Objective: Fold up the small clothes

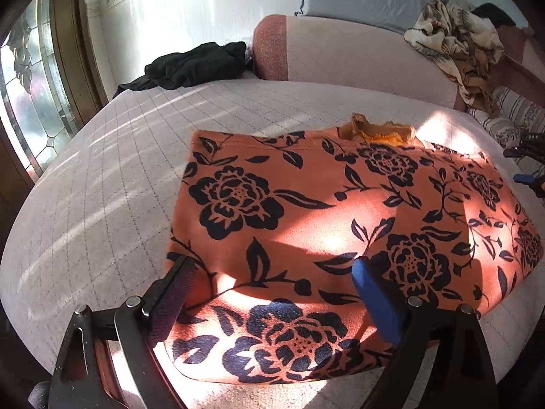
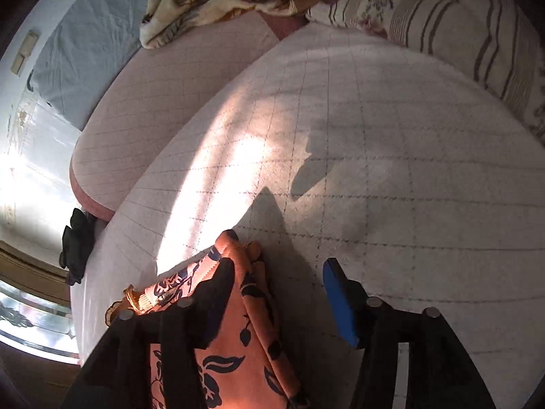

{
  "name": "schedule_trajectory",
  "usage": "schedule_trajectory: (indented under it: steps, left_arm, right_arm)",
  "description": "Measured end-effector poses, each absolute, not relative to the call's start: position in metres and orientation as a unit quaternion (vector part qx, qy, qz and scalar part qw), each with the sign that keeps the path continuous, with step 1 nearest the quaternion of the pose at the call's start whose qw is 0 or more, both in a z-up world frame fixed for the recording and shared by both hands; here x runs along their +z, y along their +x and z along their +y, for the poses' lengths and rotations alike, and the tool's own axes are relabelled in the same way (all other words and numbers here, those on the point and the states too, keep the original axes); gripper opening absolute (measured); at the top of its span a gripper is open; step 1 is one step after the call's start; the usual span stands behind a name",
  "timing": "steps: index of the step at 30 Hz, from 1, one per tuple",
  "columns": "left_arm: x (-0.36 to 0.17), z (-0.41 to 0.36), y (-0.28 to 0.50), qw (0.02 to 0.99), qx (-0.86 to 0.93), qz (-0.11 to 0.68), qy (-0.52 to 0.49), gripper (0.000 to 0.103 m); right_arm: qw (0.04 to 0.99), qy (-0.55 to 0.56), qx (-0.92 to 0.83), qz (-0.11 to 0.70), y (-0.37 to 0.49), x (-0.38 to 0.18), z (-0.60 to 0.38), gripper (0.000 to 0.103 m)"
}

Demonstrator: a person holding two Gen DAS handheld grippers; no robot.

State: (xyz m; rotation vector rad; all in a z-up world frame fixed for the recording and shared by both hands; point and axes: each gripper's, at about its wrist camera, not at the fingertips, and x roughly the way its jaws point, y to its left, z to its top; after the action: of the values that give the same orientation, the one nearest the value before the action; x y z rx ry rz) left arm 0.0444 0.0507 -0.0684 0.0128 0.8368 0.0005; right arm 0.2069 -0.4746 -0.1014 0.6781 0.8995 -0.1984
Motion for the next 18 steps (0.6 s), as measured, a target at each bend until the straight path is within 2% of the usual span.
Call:
schedule_trajectory:
  steps: [5, 6, 8, 10, 12, 13, 14, 15, 17, 18]
  left_arm:
    - [-0.052, 0.110, 0.050, 0.906, 0.017, 0.411, -0.098, 0.094]
    - [-0.055, 0.120, 0.052, 0.899, 0.019, 0.421, -0.116, 0.093]
    - [-0.063, 0.129, 0.054, 0.890, 0.021, 0.435, -0.133, 0.085]
    - [-0.081, 0.128, 0.060, 0.875, 0.015, 0.467, -0.126, 0.085]
    - [-0.096, 0.125, 0.063, 0.865, 0.045, 0.488, -0.105, 0.079]
    - [-0.091, 0.124, 0.059, 0.871, 0.048, 0.477, -0.105, 0.079]
    - [-0.083, 0.122, 0.055, 0.878, 0.051, 0.465, -0.104, 0.079]
    - [-0.073, 0.120, 0.050, 0.888, 0.053, 0.446, -0.099, 0.079]
    - [-0.055, 0.110, 0.044, 0.904, 0.059, 0.415, -0.081, 0.079]
    - [-0.049, 0.103, 0.043, 0.909, 0.053, 0.406, -0.077, 0.079]
  right_arm:
    - [0.861, 0.279, 0.032, 0.424, 0.161, -0.065, -0.418, 0.069]
    - [0.858, 0.277, 0.055, 0.429, 0.154, -0.068, -0.399, 0.069]
    - [0.847, 0.283, 0.096, 0.439, 0.136, -0.078, -0.378, 0.069]
    - [0.831, 0.294, 0.135, 0.451, 0.123, -0.096, -0.366, 0.069]
    - [0.815, 0.307, 0.092, 0.482, 0.117, -0.128, -0.375, 0.069]
    - [0.797, 0.354, 0.069, 0.485, 0.114, -0.146, -0.393, 0.056]
    - [0.781, 0.414, 0.055, 0.465, 0.106, -0.150, -0.409, 0.051]
    - [0.782, 0.432, 0.046, 0.447, 0.098, -0.142, -0.416, 0.053]
    - [0.821, 0.396, 0.023, 0.411, 0.076, -0.114, -0.417, 0.078]
    - [0.827, 0.395, 0.015, 0.400, 0.064, -0.107, -0.416, 0.082]
